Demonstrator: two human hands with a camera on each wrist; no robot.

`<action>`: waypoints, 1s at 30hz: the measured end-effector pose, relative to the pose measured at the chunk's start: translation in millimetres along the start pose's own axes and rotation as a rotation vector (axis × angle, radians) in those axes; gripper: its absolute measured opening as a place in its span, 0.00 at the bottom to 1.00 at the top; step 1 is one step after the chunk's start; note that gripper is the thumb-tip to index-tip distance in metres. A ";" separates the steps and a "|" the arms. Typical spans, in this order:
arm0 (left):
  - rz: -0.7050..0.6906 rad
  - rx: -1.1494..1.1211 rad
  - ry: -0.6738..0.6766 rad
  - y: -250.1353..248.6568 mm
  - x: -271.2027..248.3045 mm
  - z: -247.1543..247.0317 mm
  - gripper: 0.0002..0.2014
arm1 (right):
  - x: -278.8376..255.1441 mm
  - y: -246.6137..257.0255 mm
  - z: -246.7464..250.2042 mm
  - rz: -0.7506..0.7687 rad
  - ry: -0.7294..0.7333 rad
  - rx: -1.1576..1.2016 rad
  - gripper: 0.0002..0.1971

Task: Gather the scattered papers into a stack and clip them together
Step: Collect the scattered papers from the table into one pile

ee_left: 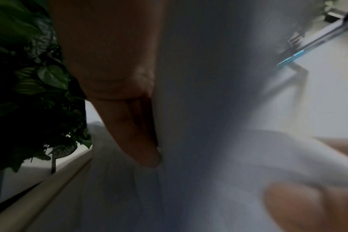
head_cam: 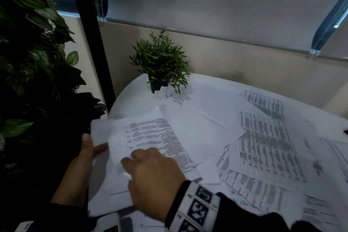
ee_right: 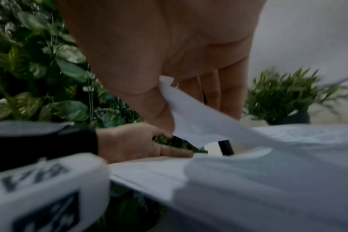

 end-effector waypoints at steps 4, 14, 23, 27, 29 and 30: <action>-0.092 0.198 0.044 -0.4 -1.7 5.5 0.31 | 11.9 1.6 -1.8 0.129 0.136 0.320 0.23; -0.308 0.382 -0.152 -15.2 7.3 9.4 0.17 | 0.9 -290.8 -31.7 -0.892 0.454 -0.186 0.36; -0.322 0.341 -0.087 -6.1 6.5 5.8 0.10 | -1.4 -252.4 1.5 -0.737 0.292 -0.443 0.06; -0.393 0.314 -0.042 -12.9 3.7 -0.8 0.21 | -20.5 -245.7 62.0 -0.734 -0.266 -0.011 0.10; -0.433 0.290 -0.028 -15.3 4.3 -1.1 0.27 | -36.0 -226.4 95.5 -0.577 -0.496 0.362 0.12; -0.439 0.275 -0.021 -16.2 3.6 -1.8 0.29 | -41.1 -211.6 108.0 -0.468 -0.523 0.600 0.18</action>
Point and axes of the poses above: each hand's wrist, its own x-axis towards the middle knuckle, its own z-axis out of the back of the hand, y = z × x, the point moved 5 cm from there along x, towards the middle knuckle, and after that the axes turned 10 degrees about -x, right-handed, at the moved point
